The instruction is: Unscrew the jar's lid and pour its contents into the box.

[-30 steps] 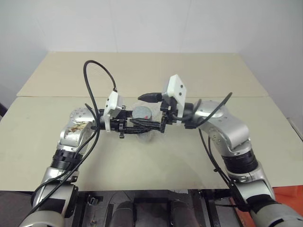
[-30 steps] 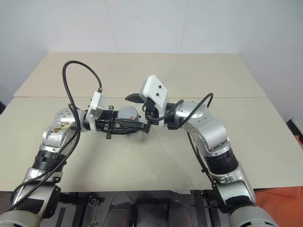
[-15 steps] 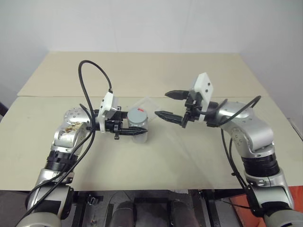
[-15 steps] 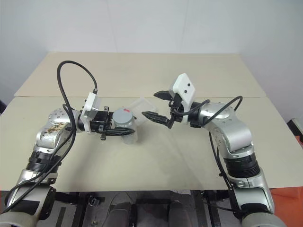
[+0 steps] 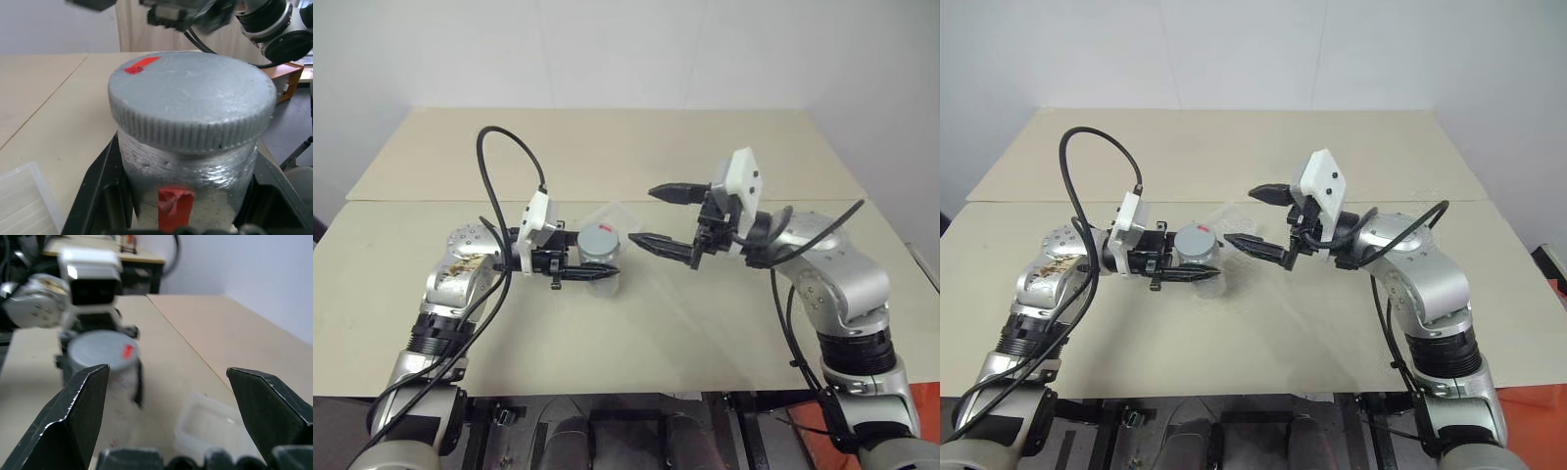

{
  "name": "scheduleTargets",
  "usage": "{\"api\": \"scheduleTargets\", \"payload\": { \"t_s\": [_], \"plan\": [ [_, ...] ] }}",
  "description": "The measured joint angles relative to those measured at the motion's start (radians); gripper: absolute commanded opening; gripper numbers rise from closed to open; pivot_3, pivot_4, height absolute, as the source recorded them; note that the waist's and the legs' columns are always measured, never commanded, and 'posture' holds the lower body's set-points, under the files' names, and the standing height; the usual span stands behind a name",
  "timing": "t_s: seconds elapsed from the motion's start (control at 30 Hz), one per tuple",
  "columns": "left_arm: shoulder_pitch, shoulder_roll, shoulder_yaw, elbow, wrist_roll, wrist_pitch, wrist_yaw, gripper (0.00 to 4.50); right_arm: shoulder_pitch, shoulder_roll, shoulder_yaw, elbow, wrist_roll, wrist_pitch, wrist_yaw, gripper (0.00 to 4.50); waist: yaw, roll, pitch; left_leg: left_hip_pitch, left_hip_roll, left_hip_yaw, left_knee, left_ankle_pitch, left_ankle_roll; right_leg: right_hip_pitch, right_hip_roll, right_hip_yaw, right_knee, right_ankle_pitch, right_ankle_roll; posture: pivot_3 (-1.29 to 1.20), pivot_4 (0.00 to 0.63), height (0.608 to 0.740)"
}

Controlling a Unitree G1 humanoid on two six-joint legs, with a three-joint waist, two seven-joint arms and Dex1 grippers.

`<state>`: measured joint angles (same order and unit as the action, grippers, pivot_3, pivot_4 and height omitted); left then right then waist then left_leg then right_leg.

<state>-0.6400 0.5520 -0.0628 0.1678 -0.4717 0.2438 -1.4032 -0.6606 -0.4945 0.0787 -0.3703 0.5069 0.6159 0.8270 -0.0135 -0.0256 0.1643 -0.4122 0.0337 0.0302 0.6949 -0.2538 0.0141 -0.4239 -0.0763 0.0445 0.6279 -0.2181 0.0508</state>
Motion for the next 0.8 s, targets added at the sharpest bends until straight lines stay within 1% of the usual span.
{"api": "scheduleTargets", "payload": {
  "t_s": [0.13,0.23,0.47,0.8],
  "plan": [
    [-0.018,-0.017,-0.003,0.007,0.001,-0.005,0.0,2.06,-0.031,0.057,0.074,-0.008,-0.015,0.009,-0.031,4.46,-0.002,0.0,0.0,0.0,0.0,0.0,0.0,0.0,0.0,0.0,0.0,0.0,0.001,0.0,0.0,0.0,0.15,0.74],
    [-0.022,-0.021,-0.003,0.01,0.001,-0.007,0.0,2.06,-0.054,0.076,0.108,0.008,-0.038,0.01,-0.045,4.46,-0.001,0.0,0.0,0.0,0.0,0.0,0.0,0.0,0.0,0.0,0.0,0.0,0.001,0.0,0.0,0.0,0.15,0.74],
    [-0.023,-0.023,-0.003,0.02,0.001,-0.007,-0.004,2.06,-0.077,0.118,0.151,0.059,-0.068,0.01,-0.045,4.46,0.0,0.0,0.0,0.0,0.0,0.0,0.0,0.0,0.0,0.0,0.0,0.0,0.001,0.0,0.0,0.0,0.15,0.74],
    [-0.023,-0.021,0.001,0.02,0.001,-0.006,-0.003,2.06,-0.106,0.147,0.158,0.128,-0.093,0.008,-0.039,4.46,0.0,0.0,0.0,-0.001,0.0,0.0,0.0,0.0,0.0,0.0,0.0,0.0,0.001,0.0,0.0,0.0,0.15,0.74]
  ]
}}
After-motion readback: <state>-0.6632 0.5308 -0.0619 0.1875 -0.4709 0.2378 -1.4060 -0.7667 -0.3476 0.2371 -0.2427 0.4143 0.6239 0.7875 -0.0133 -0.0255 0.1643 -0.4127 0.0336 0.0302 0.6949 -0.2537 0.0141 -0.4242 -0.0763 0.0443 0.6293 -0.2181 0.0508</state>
